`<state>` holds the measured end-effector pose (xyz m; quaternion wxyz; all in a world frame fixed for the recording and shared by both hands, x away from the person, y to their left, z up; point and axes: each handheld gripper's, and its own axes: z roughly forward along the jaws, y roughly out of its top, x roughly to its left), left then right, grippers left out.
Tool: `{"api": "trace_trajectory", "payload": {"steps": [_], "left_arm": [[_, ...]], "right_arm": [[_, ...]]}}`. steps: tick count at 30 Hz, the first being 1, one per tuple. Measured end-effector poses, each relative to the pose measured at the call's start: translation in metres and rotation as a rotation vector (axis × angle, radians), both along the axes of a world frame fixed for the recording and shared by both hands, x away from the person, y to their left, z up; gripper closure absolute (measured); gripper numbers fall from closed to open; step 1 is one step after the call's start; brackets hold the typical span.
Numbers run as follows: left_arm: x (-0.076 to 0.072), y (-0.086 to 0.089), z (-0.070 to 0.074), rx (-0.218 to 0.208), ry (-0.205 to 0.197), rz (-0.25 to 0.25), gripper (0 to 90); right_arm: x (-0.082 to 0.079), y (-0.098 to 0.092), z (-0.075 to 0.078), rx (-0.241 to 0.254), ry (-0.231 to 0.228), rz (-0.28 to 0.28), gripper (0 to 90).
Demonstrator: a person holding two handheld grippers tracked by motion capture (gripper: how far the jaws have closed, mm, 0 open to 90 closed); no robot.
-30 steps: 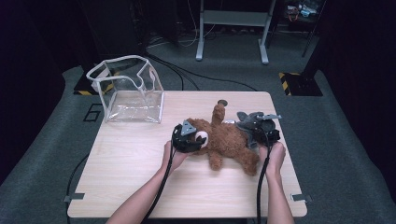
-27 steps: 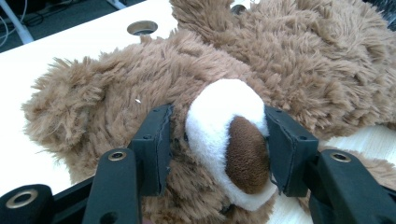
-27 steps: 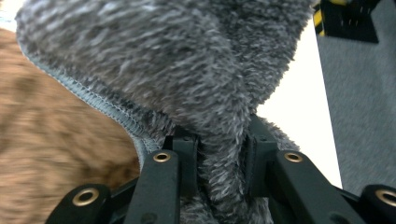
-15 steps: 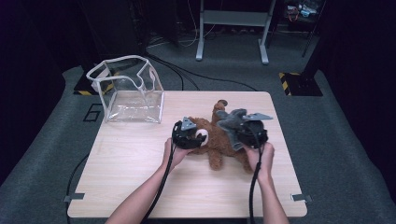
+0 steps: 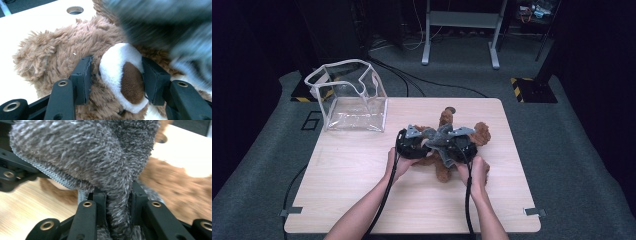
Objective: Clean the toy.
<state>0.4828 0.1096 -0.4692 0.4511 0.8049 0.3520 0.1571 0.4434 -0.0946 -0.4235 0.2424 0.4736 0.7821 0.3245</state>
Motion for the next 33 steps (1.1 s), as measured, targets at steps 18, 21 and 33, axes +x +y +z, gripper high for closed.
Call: {"api": "trace_trajectory", "payload": {"steps": [18,21,33], "left_arm": [[0.000,0.001,-0.001,-0.010,-0.002,0.004,46.4],[0.000,0.000,-0.001,-0.011,-0.005,0.005,46.3],[0.000,0.001,-0.002,-0.017,-0.006,0.005,46.4]], "right_arm": [[-0.004,-0.065,0.002,0.008,-0.038,-0.172,72.0],[-0.014,-0.044,0.014,0.033,-0.064,-0.089,71.8],[0.002,0.024,-0.010,-0.024,-0.023,0.032,71.8]]}}
